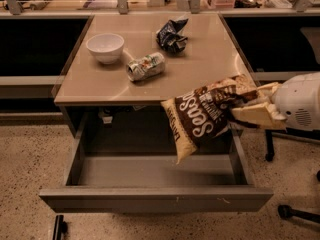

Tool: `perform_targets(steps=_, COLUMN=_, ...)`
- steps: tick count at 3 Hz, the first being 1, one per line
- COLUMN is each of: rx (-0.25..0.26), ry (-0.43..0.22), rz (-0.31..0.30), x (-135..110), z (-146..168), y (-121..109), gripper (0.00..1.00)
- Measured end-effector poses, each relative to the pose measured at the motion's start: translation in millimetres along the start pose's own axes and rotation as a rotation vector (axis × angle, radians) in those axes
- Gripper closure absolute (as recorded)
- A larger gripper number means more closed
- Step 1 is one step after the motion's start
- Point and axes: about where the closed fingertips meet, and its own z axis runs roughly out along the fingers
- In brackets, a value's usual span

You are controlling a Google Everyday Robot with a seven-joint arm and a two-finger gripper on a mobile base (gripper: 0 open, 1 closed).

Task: Pick brown chip bag from top drawer and place on counter

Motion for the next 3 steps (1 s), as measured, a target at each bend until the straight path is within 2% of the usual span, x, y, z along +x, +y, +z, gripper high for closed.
perform_targets(steps=1, rx=0.078, ry=-0.049, rz=-0.024, x=-26.5, z=-24.0, y=-33.4, gripper=1.00)
perform_targets(steps=2, rx=0.143, ry=-0.078, rz=-0.022, x=-45.3, z=-32.5, y=-78.9, gripper=1.00)
perform_targets(steps=3, rx=0.219, ry=-0.091, rz=0.023, x=-51.6, z=-27.5, y=-135.6, gripper=1.00)
